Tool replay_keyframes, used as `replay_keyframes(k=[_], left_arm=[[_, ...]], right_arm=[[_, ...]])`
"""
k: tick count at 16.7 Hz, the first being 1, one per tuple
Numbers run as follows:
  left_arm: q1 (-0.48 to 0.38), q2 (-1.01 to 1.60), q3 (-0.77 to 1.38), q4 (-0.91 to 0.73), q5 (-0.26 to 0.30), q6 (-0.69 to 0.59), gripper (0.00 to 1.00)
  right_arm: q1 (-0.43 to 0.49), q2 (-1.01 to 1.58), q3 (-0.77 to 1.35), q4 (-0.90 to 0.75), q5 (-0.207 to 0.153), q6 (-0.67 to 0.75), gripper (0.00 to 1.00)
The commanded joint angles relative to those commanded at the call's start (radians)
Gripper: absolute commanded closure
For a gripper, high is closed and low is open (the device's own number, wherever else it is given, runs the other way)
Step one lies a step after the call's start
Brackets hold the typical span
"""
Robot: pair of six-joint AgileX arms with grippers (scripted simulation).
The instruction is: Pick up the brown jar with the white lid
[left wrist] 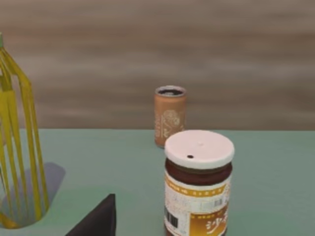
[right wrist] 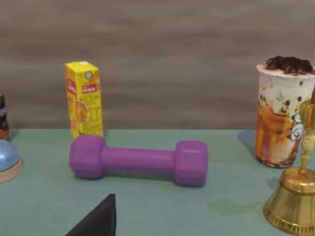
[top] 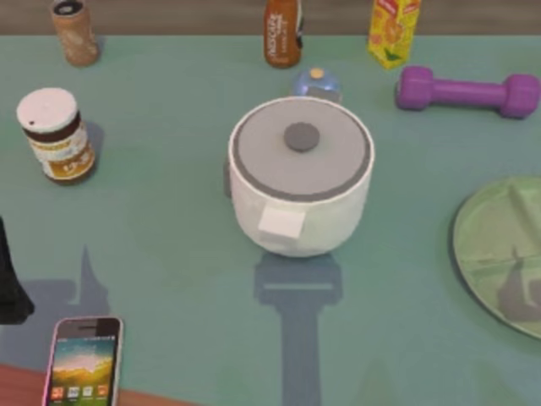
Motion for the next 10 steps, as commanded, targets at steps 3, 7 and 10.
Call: replay_keyframes(k=[3,7,10], left_arm=[[-0.001,0.009,0.005,-0.007,0.001,0.001,0.00],[-0.007,0.136,0.098,-0.093,0.006,0.021,0.00],[-0.011,0.305,0.253,-0.202,0.010,0.049,0.00]], right_arm=[[0.000,0.000,0.000,0.000,0.000,0.000,0.00],[0.000,0.000,0.000,0.000,0.000,0.000,0.00],[0.000,0.000,0.000,0.000,0.000,0.000,0.00]])
